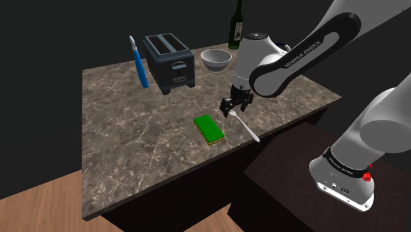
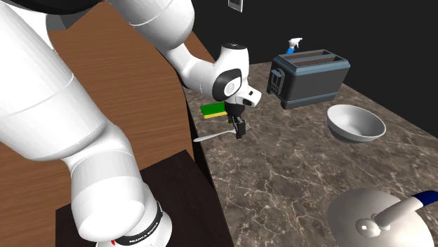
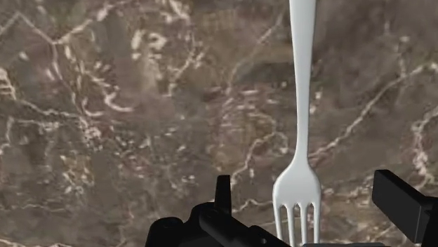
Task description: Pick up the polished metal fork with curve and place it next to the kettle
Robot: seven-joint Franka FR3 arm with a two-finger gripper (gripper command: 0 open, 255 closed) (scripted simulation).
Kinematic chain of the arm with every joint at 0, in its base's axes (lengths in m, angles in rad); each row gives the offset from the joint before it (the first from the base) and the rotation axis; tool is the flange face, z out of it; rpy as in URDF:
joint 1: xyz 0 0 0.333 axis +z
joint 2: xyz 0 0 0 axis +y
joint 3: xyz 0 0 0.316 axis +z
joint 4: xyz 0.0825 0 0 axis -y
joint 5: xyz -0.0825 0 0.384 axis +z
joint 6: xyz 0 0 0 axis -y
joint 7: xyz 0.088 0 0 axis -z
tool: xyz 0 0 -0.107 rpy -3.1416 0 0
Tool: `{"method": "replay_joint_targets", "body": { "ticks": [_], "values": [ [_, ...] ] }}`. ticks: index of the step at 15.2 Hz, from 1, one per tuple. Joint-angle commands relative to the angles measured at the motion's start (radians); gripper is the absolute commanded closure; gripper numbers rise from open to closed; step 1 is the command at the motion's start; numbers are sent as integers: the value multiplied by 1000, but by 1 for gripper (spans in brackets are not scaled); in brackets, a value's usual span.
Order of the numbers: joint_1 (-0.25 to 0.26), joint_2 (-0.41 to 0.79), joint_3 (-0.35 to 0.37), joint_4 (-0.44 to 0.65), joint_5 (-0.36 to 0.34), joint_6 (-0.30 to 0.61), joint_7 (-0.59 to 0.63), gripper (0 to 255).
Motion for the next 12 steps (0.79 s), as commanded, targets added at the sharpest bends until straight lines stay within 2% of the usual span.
{"method": "replay_joint_targets", "body": {
  "ticks": [1,5,6,12],
  "values": [
    [0,2,0,-1,-1,3,1,0],
    [0,2,0,-1,-1,3,1,0],
    [0,2,0,-1,-1,3,1,255],
    [-2,7,0,1,-4,6,1,255]
  ]
}}
